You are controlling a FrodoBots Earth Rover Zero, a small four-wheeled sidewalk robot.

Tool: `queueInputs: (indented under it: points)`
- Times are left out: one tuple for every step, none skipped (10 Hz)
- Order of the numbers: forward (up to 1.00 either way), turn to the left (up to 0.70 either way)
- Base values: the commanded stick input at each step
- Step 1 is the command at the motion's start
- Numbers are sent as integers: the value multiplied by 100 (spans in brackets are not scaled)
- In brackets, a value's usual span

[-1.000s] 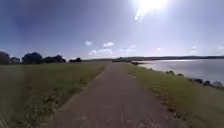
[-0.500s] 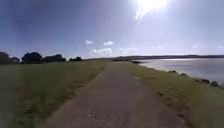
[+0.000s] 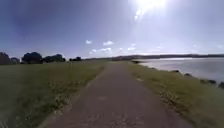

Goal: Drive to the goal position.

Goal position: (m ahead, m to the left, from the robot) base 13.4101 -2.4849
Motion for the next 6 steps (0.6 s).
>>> queueInputs:
  points:
    - [70, -27]
    - [70, 0]
    - [70, 0]
    - [70, 0]
    - [70, 0]
    - [70, 0]
